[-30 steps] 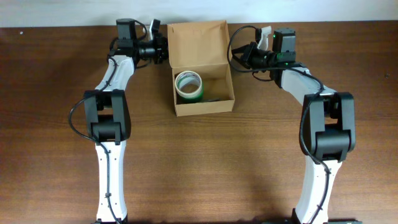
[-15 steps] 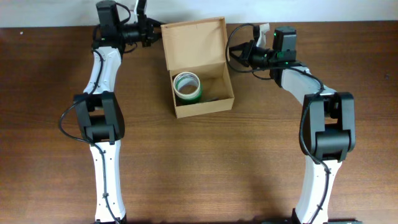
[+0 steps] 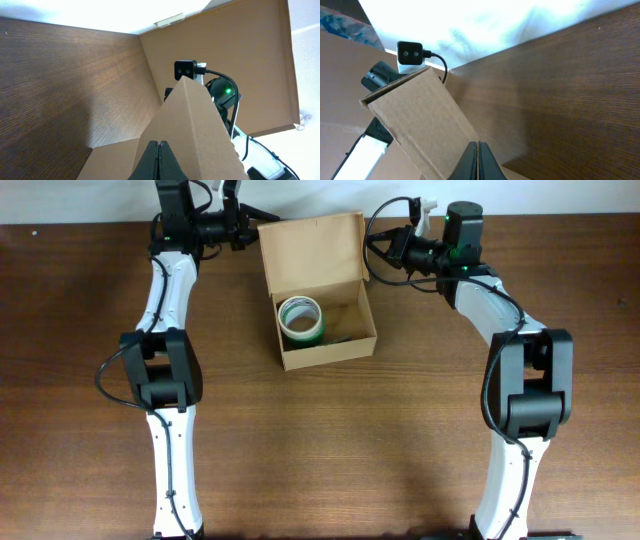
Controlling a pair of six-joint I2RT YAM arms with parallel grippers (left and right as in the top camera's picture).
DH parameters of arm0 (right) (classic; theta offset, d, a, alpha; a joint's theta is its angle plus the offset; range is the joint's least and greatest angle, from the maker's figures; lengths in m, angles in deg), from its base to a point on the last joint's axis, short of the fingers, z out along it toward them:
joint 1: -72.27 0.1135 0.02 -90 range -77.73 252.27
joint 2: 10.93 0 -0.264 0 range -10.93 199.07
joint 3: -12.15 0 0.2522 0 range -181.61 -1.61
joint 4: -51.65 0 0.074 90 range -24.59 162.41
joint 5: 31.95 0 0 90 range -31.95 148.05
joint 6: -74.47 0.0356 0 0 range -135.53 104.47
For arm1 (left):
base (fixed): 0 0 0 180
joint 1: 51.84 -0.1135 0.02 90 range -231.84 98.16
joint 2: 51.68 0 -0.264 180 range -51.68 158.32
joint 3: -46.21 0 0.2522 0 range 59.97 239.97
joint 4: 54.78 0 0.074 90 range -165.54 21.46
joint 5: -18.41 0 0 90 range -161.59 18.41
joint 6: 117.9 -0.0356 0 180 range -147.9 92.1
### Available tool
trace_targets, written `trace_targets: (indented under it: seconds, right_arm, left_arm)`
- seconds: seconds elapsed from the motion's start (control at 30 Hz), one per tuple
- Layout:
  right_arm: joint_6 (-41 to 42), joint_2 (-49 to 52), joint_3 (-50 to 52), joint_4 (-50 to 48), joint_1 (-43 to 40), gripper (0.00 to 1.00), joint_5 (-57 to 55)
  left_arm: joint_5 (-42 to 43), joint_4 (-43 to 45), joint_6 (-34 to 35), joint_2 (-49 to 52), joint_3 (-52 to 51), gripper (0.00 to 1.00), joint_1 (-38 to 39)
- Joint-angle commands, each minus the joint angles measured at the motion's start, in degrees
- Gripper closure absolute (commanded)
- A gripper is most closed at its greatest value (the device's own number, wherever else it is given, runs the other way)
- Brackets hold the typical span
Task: Pack container
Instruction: 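Push the lid flaps forward with both grippers to start closing, then press the lid down over the box with both grippers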
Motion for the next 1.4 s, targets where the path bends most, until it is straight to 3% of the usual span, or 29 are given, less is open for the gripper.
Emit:
trace_targets:
  seconds: [0.0,0.3,0.6,0.77,1.0,1.2,1.37]
  right_arm:
    - [2.0,0.4,-1.3,-0.2,0.3,0.96,1.4]
    - [10.7,0.4,-1.3,-0.2,0.3,0.96,0.9]
    - [13.6,0.4,-1.4,0.0,0.4,0.96,0.1]
    - [13.3,0.4,-1.5,1.1,0.4,0.96,0.3]
    - [8.8,0.4,-4.0,2.4,0.5,0.96,2.3]
    - [6.8,0.4,-5.8,3.3,0.9,0.96,3.5]
    - [-6.0,0.4,-9.1,18.5,1.3,0.96,3.9]
  left_arm:
    - [-1.3,-0.1,0.3,0.6,1.6,0.98,0.7]
    - [-9.5,-7.0,-1.5,0.6,1.6,0.99,2.4]
    - [-20.4,-33.7,-20.3,-0.6,5.4,0.98,4.0]
    - [-24.7,-44.4,-26.8,-1.3,12.0,0.98,4.0]
    - [-31.6,-61.9,-35.9,-1.4,23.9,0.99,4.3]
    - [-33.7,-69.9,-37.8,-1.4,28.1,0.98,5.0]
    - [-36.5,-77.0,-40.3,-1.4,32.0,0.98,6.1]
